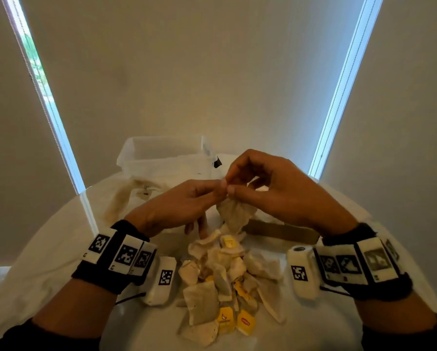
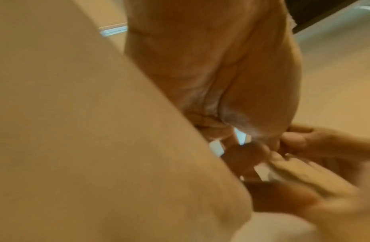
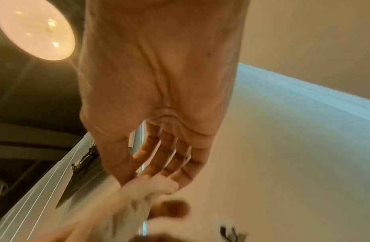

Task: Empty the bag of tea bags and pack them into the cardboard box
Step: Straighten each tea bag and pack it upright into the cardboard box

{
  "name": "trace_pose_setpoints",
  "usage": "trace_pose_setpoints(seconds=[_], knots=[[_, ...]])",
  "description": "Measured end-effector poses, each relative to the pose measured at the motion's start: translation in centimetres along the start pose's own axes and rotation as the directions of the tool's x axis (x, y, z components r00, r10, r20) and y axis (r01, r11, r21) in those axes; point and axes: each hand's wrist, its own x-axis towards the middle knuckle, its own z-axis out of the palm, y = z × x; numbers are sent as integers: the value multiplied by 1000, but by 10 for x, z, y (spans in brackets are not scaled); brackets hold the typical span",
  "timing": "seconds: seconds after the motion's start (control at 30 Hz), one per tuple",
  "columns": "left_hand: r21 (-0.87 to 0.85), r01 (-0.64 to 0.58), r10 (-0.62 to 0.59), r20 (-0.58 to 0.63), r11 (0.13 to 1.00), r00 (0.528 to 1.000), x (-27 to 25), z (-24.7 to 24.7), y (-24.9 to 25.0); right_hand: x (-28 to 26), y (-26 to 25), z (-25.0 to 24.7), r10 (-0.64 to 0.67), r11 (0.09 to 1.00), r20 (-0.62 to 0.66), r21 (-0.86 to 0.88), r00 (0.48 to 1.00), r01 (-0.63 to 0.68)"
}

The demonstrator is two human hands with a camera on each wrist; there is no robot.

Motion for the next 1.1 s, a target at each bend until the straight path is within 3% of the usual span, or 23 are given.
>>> trace_pose_setpoints(seconds=[0.13, 0.27, 0.4, 0.47, 0.63, 0.77, 0.87, 0.97, 1.0, 1.1], knots=[[-95, -56, 45, -112, 994, 993, -1, -3, -1, -5, 20, 18, 52, 981, -83, 193, 995, -35], [-153, -72, 50, -146, 986, 988, 0, -1, -3, -3, 33, 27, 153, 931, -158, 354, 976, -88], [-190, -91, 55, -187, 977, 981, 1, -1, -6, -2, 45, 34, 374, 830, 23, 438, 927, -346], [-186, -92, 51, -213, 978, 976, 2, -2, -8, -3, 47, 37, 409, 754, 84, 530, 909, -388], [-185, -29, -22, -269, 982, 963, 5, -1, -14, -2, 54, 39, 397, 758, -89, 593, 914, -271], [-289, -15, -23, -128, 957, 991, 3, 0, -11, -4, 55, 46, 403, 774, -183, 590, 897, -227], [-166, -42, 14, -167, 985, 986, 0, 4, -7, -3, 56, 47, 385, 750, -170, 631, 907, -200], [-197, -88, 34, -264, 976, 964, 3, 6, -7, -1, 54, 45, 418, 590, -123, 791, 900, -166], [-217, -99, 33, -288, 971, 957, 4, 5, -8, -1, 53, 45, 425, 576, -100, 797, 900, -183], [-224, -100, 25, -315, 969, 949, 3, 5, -9, -1, 53, 47, 434, 645, -75, 722, 898, -251]])
